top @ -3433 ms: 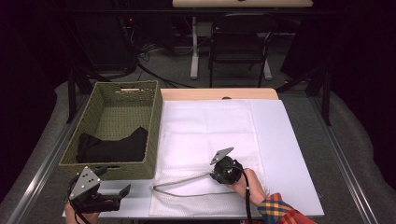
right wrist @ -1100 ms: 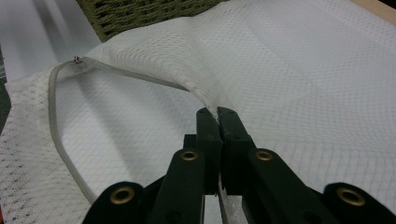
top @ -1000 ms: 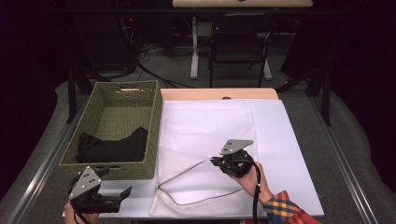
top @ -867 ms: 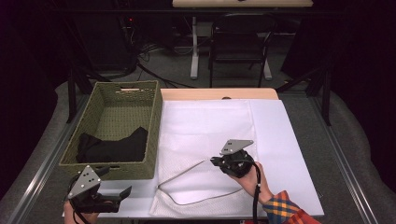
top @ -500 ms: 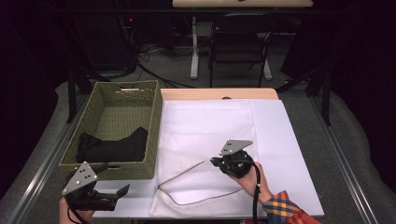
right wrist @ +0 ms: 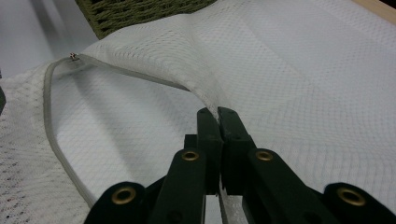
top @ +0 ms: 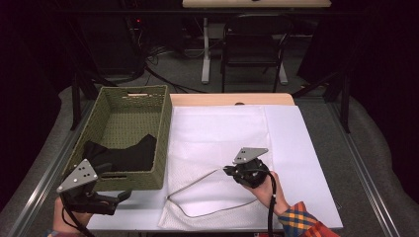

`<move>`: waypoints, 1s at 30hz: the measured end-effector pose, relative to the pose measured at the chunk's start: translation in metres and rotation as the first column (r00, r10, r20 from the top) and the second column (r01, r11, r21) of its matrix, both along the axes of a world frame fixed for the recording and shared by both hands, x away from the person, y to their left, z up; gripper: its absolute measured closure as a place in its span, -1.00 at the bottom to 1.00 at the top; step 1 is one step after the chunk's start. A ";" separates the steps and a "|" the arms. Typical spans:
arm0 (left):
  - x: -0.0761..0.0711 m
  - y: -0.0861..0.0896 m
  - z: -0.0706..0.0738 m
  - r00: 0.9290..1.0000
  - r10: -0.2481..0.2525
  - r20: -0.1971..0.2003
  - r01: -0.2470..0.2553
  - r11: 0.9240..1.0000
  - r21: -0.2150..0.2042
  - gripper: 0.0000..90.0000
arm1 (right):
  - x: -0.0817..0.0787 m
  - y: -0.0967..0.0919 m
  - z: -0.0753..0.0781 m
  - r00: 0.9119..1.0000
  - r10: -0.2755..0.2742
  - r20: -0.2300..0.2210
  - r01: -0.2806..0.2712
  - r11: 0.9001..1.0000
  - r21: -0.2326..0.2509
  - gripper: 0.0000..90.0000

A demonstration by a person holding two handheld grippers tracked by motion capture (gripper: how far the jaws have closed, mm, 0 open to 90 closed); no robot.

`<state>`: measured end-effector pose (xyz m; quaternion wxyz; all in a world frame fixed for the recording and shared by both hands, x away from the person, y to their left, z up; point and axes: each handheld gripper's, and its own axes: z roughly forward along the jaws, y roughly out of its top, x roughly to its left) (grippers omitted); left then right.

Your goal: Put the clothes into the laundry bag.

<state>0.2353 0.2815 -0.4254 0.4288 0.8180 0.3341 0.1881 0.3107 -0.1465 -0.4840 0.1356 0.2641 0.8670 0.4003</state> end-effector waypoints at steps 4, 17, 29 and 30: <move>0.005 0.002 0.008 1.000 -0.009 0.002 0.009 1.000 0.027 -1.00 | 0.000 0.000 0.000 1.000 -0.001 0.001 0.001 1.000 0.000 0.97; 0.046 0.007 0.030 0.997 -0.042 -0.062 0.052 0.985 0.167 -1.00 | 0.000 0.000 0.002 1.000 0.000 0.009 0.000 1.000 0.003 0.97; 0.083 0.007 0.032 0.986 -0.051 -0.160 0.097 0.952 0.290 -1.00 | -0.001 -0.001 0.002 1.000 -0.001 0.016 0.000 1.000 0.009 0.97; 0.086 0.007 0.032 0.984 -0.050 -0.169 0.100 0.949 0.300 -1.00 | -0.001 -0.001 0.002 1.000 -0.001 0.016 0.000 1.000 0.009 0.97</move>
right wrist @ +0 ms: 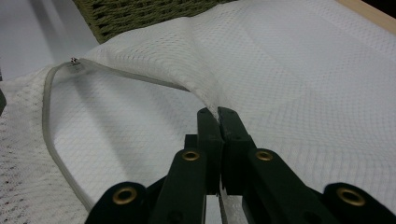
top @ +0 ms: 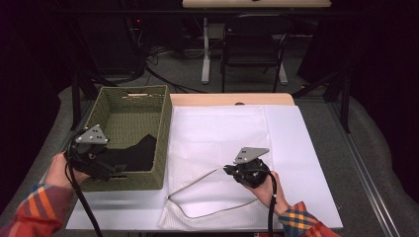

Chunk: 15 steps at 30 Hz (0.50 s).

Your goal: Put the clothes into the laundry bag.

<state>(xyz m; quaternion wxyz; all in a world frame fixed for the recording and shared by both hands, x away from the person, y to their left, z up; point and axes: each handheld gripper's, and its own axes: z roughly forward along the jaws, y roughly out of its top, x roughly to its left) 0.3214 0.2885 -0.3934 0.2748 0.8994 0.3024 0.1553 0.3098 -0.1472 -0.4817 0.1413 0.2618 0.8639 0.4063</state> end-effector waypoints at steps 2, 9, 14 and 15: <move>0.010 -0.001 -0.002 1.000 -0.001 -0.026 0.002 0.999 0.036 -1.00 | 0.000 0.000 0.000 1.000 -0.001 0.001 0.001 1.000 -0.001 0.97; 0.029 -0.002 -0.007 0.997 0.001 -0.073 0.006 0.995 0.096 -1.00 | -0.001 0.000 0.000 1.000 -0.001 0.001 0.001 1.000 -0.002 0.97; 0.048 -0.004 -0.013 0.992 0.002 -0.129 0.018 0.989 0.150 -1.00 | 0.000 0.000 0.000 1.000 0.000 0.001 0.000 1.000 -0.002 0.97; 0.051 -0.005 -0.015 0.991 0.000 -0.133 0.023 0.984 0.174 -1.00 | -0.001 0.000 0.000 1.000 -0.002 0.001 0.002 1.000 -0.002 0.97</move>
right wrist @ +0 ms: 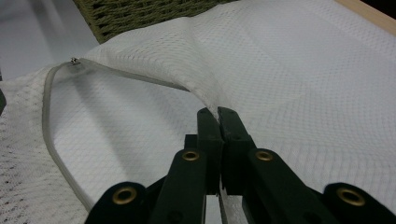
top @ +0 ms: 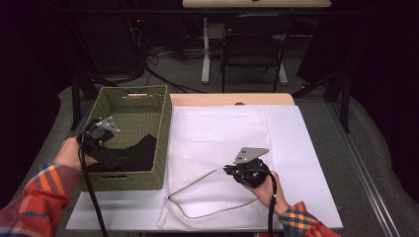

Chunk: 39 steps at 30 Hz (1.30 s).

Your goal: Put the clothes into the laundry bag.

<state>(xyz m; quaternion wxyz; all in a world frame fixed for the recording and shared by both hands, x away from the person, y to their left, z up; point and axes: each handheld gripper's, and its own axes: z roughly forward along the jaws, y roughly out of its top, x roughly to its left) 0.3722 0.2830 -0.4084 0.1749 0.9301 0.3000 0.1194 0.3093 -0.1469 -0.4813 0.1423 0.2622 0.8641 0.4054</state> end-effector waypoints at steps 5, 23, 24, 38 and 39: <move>0.014 -0.005 -0.012 0.998 -0.014 -0.055 0.017 0.999 0.047 -1.00 | 0.000 0.000 -0.001 1.000 0.003 -0.001 -0.003 1.000 0.000 0.97; 0.046 -0.019 -0.061 0.973 -0.042 -0.225 0.076 0.986 0.146 -0.91 | 0.000 -0.001 0.000 1.000 0.000 0.003 0.000 1.000 -0.003 0.97; 0.047 -0.019 -0.064 0.970 -0.046 -0.237 0.081 0.987 0.142 -0.90 | 0.000 -0.001 0.000 1.000 -0.001 0.002 0.001 1.000 -0.003 0.97; 0.055 -0.020 -0.083 0.940 -0.051 -0.337 0.102 0.986 0.135 -0.56 | 0.000 -0.001 0.001 1.000 -0.003 0.006 0.003 1.000 -0.007 0.97; 0.055 -0.020 -0.085 0.936 -0.047 -0.348 0.101 0.986 0.136 -0.56 | 0.000 -0.001 0.001 1.000 -0.003 0.006 0.003 1.000 -0.007 0.97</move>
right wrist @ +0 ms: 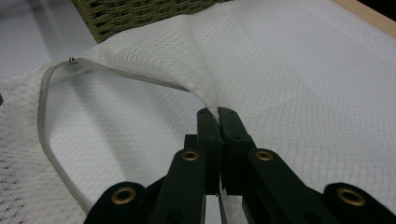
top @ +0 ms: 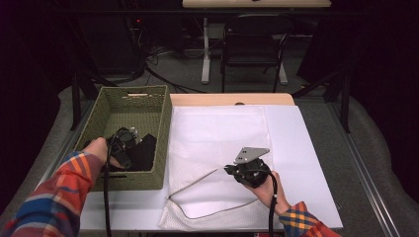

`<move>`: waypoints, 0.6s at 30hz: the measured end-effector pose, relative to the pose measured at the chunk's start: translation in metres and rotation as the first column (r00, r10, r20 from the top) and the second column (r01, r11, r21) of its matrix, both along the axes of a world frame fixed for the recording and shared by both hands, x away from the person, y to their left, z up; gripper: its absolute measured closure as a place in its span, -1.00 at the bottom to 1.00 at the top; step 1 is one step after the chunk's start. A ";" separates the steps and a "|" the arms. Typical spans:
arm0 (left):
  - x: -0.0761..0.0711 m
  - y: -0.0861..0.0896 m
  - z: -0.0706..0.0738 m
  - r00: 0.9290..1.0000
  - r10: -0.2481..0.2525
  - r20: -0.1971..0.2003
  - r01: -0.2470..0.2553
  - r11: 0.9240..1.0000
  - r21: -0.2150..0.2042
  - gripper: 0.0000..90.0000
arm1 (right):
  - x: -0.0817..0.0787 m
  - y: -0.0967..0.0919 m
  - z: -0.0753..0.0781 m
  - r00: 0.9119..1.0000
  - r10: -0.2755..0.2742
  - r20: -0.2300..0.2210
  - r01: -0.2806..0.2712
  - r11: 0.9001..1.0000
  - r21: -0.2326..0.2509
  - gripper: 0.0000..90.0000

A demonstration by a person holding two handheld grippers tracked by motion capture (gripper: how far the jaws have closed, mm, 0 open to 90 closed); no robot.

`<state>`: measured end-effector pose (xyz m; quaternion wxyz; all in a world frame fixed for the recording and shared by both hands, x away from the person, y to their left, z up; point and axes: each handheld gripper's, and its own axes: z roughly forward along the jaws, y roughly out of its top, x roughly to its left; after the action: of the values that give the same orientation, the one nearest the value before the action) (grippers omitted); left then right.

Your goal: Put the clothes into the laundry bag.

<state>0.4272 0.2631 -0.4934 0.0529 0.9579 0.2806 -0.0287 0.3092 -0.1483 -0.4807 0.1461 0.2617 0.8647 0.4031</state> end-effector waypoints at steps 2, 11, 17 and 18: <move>-0.001 0.000 -0.005 1.000 -0.012 -0.006 0.012 1.000 0.013 -0.42 | 0.000 0.000 0.000 1.000 0.000 0.000 0.000 1.000 -0.001 0.97; -0.002 0.000 -0.005 0.999 -0.023 0.023 0.023 1.000 -0.002 0.21 | 0.000 0.000 0.000 1.000 -0.003 0.001 0.003 1.000 -0.002 0.97; -0.003 0.003 -0.003 0.999 -0.014 0.044 0.015 1.000 -0.016 0.31 | 0.000 0.000 0.000 1.000 -0.003 0.004 0.003 1.000 -0.001 0.97; -0.003 0.004 -0.002 0.999 -0.001 0.054 0.002 1.000 -0.020 0.32 | 0.000 0.000 0.000 1.000 -0.003 0.004 0.003 1.000 -0.002 0.97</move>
<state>0.4243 0.2669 -0.4957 0.0700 0.9580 0.2781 -0.0058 0.3094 -0.1482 -0.4807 0.1486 0.2622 0.8643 0.4026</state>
